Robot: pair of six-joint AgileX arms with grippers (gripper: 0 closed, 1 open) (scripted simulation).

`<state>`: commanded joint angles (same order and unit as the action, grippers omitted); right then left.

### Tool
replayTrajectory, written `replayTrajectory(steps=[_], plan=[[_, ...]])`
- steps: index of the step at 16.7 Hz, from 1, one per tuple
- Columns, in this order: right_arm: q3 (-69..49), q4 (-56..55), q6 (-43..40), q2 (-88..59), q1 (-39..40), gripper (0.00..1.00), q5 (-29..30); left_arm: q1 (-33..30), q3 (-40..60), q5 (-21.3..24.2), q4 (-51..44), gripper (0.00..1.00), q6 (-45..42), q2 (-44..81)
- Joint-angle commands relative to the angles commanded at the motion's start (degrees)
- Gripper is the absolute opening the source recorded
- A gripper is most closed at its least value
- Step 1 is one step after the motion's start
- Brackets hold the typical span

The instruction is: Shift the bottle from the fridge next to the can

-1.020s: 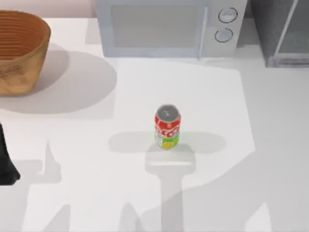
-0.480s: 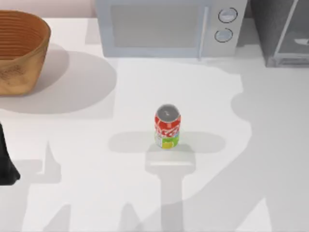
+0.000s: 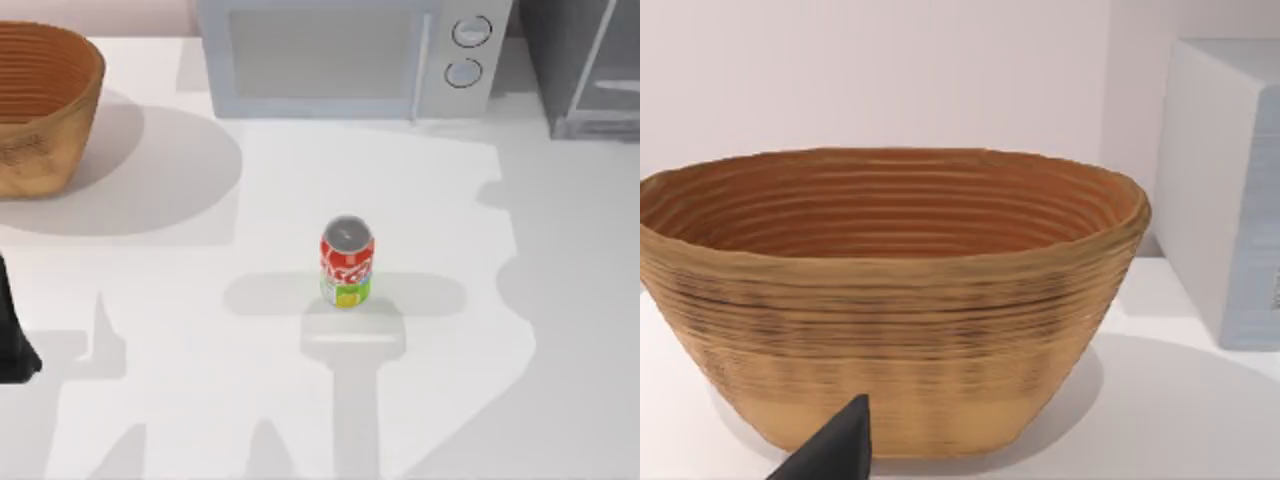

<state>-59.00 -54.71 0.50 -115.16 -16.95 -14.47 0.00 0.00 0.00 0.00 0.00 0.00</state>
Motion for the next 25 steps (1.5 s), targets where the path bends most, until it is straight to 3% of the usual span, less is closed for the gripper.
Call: replayTrajectory(steps=[6,14,18,25], plan=[[17.39,-6.64,-0.01,11.31,-2.38,0.0,-3.01,0.0,0.0,0.0,0.0,1.0,0.0,0.0],[18.65,-8.2,0.37,11.13,-0.37,0.0,-1.39,0.0,0.0,0.0,0.0,1.0,0.0,0.0],[21.7,-11.79,1.42,9.47,9.86,0.0,8.36,0.0,0.0,0.0,0.0,1.0,0.0,0.0],[30.54,-18.69,3.16,8.46,38.86,0.0,35.11,0.0,0.0,0.0,0.0,1.0,0.0,0.0]])
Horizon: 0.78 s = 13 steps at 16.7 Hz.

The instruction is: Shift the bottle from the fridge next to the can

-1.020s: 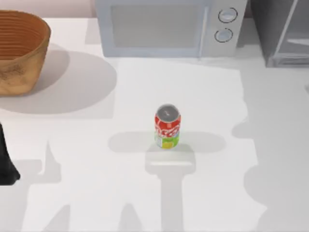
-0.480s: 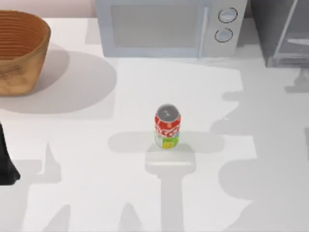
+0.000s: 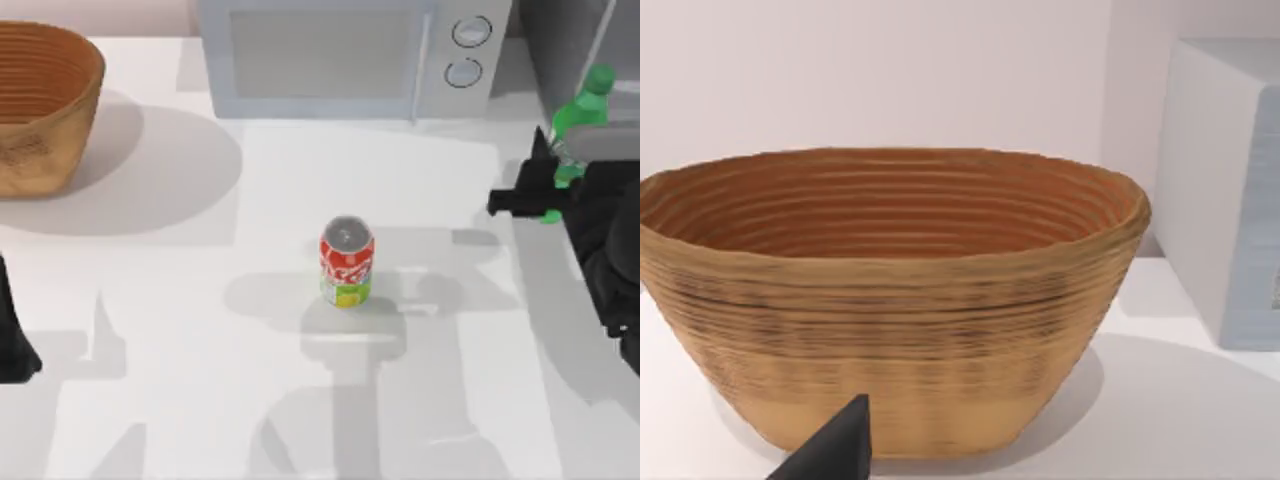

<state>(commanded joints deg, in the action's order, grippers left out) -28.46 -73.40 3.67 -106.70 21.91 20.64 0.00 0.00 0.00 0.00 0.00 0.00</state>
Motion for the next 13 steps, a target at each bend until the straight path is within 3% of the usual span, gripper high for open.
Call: replayTrajectory(steps=[5,13], plan=[[5.23,-2.53,0.82,1.11,13.15,0.0,12.58,0.0,0.0,0.0,0.0,1.0,0.0,0.0],[5.78,-2.52,0.95,1.4,14.19,0.0,13.59,0.0,0.0,0.0,0.0,1.0,0.0,0.0]])
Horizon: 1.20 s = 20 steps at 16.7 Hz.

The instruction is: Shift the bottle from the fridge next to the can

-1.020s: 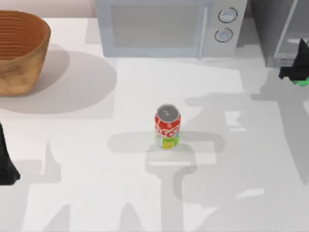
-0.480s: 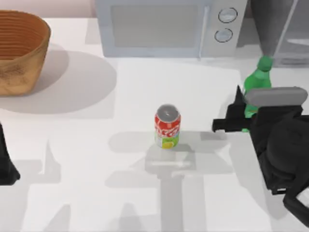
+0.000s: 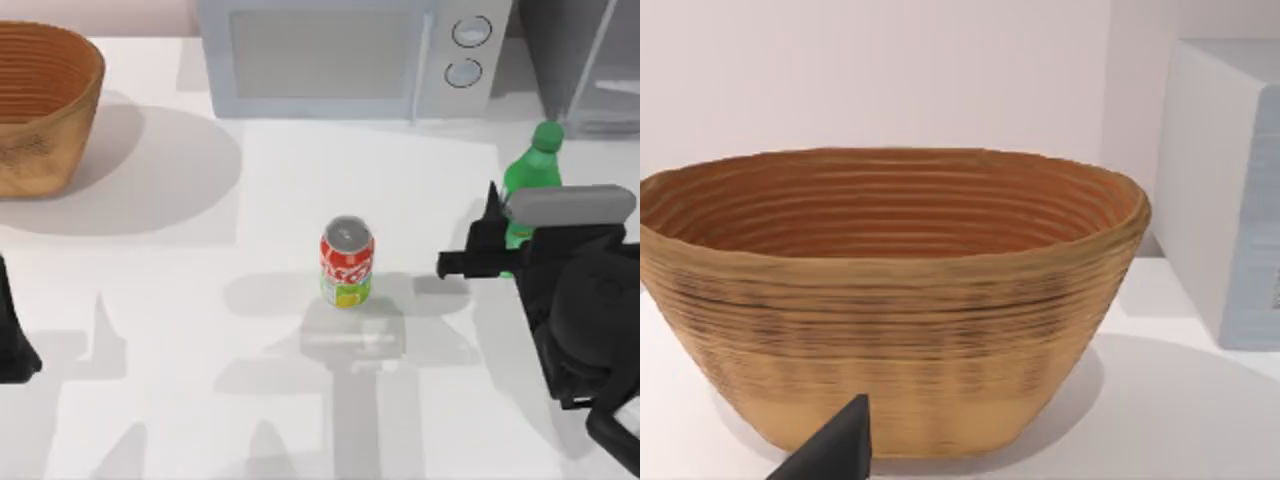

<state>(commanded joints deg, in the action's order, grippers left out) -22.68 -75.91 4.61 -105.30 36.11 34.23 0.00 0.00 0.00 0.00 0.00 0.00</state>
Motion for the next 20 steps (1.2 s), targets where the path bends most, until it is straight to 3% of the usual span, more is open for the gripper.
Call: replayTrajectory(steps=[5,18,20], plan=[[0.1,-0.06,-0.05,0.14,0.11,0.0,0.11,0.0,0.0,0.0,0.0,1.0,0.0,0.0],[0.1,-0.06,-0.05,0.14,0.11,0.98,0.11,0.0,0.0,0.0,0.0,1.0,0.0,0.0],[0.1,-0.06,-0.05,0.14,0.11,1.0,0.11,0.0,0.0,0.0,0.0,1.0,0.0,0.0]])
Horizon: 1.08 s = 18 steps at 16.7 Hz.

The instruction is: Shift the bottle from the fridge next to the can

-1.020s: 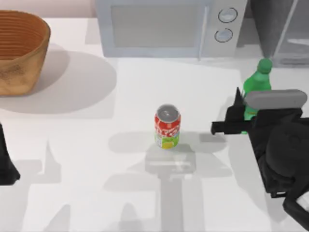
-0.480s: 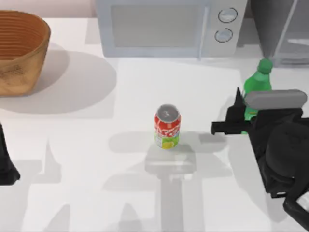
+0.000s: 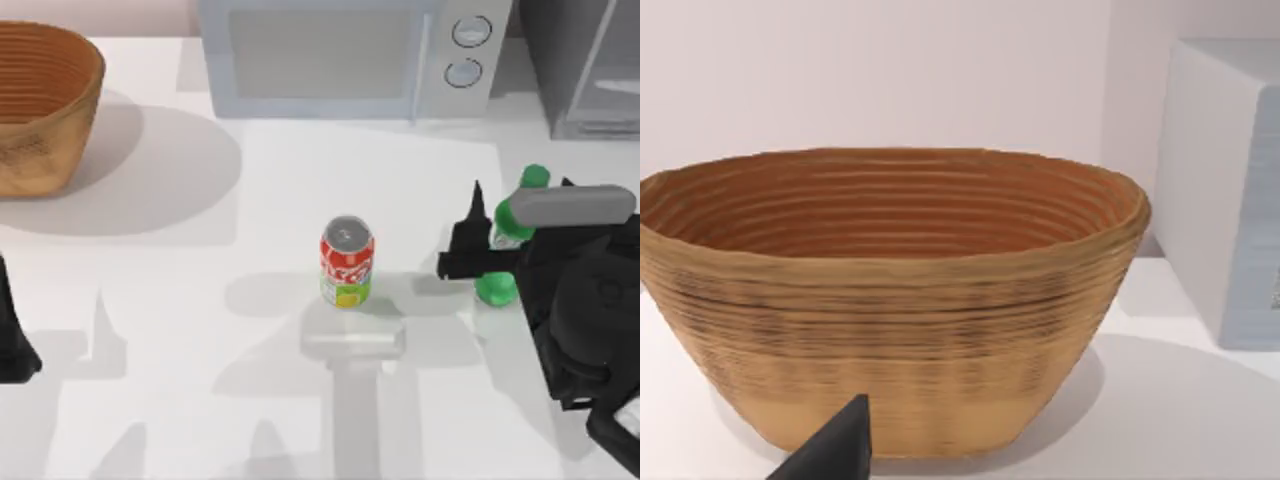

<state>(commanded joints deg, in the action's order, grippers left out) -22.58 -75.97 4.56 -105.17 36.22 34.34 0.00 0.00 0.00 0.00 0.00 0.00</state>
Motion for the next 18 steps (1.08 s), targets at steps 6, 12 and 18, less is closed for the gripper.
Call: replayTrajectory(steps=[6,12,18], plan=[[0.0,0.0,0.0,0.0,0.0,1.0,0.0,0.0,0.0,0.0,0.0,1.0,0.0,0.0],[2.93,-1.01,0.53,2.03,2.63,1.0,2.55,0.0,0.0,0.0,0.0,1.0,0.0,0.0],[5.1,-1.45,0.66,3.02,4.25,1.0,4.33,0.0,0.0,0.0,0.0,1.0,0.0,0.0]])
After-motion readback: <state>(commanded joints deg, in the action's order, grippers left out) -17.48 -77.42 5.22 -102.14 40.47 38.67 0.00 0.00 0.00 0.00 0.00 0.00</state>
